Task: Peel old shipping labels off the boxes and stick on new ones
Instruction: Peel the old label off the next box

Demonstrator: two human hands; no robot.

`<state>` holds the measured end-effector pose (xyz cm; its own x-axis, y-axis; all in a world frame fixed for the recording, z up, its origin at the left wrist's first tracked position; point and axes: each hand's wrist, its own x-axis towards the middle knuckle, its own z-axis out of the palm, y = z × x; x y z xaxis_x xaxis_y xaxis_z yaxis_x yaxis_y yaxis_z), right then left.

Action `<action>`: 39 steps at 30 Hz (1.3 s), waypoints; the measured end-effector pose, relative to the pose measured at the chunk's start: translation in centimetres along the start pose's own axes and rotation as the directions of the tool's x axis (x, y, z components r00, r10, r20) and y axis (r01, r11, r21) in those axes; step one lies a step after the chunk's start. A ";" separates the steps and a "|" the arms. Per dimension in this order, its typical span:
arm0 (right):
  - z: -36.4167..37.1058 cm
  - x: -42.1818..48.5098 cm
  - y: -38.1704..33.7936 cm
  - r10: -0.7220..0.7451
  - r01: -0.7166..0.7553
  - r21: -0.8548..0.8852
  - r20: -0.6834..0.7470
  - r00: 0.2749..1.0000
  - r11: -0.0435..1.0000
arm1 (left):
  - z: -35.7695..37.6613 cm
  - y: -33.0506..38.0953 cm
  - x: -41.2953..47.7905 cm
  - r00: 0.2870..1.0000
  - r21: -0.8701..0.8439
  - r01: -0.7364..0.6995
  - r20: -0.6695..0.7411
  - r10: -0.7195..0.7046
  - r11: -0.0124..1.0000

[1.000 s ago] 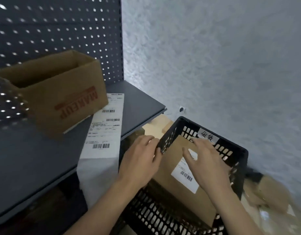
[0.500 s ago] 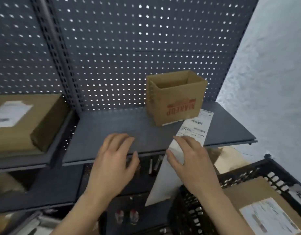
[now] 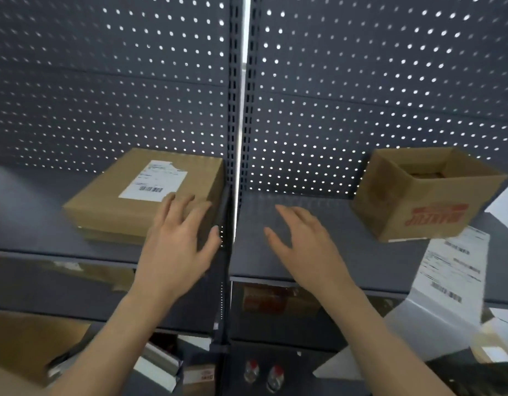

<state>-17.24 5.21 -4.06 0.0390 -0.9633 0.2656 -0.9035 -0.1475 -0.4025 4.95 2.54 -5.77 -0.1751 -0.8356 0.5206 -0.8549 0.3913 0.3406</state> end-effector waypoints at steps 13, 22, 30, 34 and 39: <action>7.3 10.6 -8.3 -0.003 -0.043 0.184 0.243 0.970 0.982 | -3.0 -15.0 7.6 0.856 0.331 0.406 0.188 -0.481 0.852; 8.7 12.8 -8.7 0.058 -0.180 0.306 0.370 0.927 0.935 | -2.5 -15.8 8.4 0.788 0.313 0.531 0.157 -0.595 0.787; 6.4 11.2 -6.6 0.135 -0.230 0.372 0.263 0.955 0.899 | -2.1 -12.1 7.2 0.829 0.188 0.518 0.130 -0.543 0.835; 4.2 10.2 -3.9 0.220 -0.268 0.341 0.173 0.960 0.901 | -1.4 -8.6 6.3 0.861 0.081 0.483 0.136 -0.490 0.872; 1.4 8.7 -0.3 0.295 -0.309 0.342 0.094 0.951 0.887 | 0.6 -4.0 5.9 0.890 -0.008 0.431 0.171 -0.423 0.903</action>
<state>-16.06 -3.49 -2.86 -0.1894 -0.9806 0.0511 -0.6674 0.0904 -0.7392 7.02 -4.18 -4.57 0.1222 -0.9751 0.1852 -0.8428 -0.0034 0.5382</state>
